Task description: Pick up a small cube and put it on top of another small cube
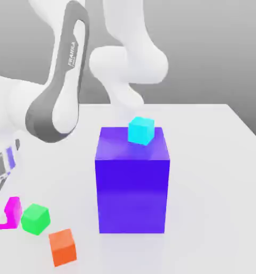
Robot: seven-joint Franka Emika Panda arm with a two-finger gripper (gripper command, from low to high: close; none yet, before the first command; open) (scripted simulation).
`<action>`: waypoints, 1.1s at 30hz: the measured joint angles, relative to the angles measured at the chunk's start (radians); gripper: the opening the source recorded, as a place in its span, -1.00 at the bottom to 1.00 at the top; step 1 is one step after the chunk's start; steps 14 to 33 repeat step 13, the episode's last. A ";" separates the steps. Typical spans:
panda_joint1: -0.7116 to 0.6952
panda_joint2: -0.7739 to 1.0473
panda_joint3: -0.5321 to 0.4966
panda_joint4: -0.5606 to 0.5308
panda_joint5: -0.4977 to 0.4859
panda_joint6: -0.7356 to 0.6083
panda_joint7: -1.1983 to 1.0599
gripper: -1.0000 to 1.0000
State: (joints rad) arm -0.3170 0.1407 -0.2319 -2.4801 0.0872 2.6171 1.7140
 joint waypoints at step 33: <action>-0.047 0.050 0.030 -0.153 0.034 0.203 0.041 1.00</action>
